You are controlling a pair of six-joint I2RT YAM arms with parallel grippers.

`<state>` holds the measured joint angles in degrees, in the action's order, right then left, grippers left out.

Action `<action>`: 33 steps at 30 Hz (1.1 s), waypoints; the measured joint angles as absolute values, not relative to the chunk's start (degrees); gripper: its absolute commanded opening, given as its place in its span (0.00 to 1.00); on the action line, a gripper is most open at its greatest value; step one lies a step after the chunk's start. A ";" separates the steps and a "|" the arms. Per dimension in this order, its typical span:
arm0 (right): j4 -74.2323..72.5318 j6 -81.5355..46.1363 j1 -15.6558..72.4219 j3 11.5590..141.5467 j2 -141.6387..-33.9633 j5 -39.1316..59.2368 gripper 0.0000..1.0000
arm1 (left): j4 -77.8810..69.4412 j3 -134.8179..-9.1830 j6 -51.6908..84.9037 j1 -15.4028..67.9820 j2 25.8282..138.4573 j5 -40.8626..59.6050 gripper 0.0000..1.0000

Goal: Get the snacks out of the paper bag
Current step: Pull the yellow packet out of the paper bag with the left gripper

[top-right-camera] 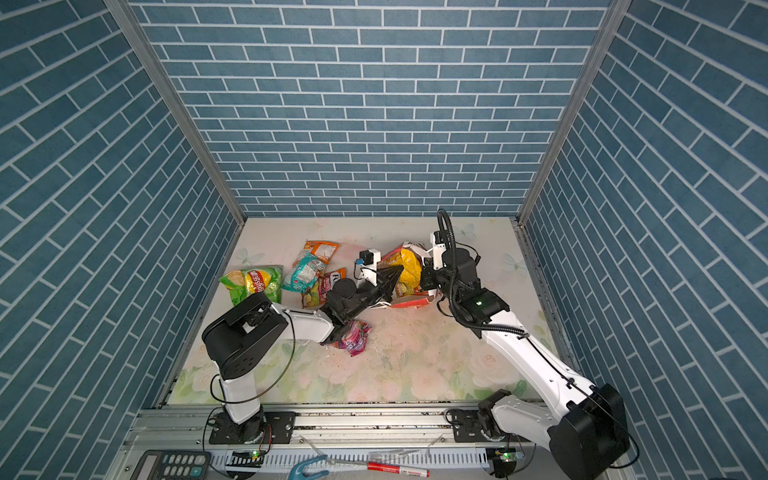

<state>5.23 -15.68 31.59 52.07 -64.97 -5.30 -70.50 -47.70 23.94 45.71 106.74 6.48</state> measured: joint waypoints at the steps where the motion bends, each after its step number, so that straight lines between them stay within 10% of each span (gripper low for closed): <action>1: 5.23 -15.70 31.59 52.07 -64.95 -5.52 0.00 | -70.50 -47.57 23.94 45.69 106.41 6.48 0.00; 33: 8.99 -16.25 31.59 57.43 -68.51 -9.89 0.00 | -61.28 -49.32 24.38 45.54 99.39 10.57 0.00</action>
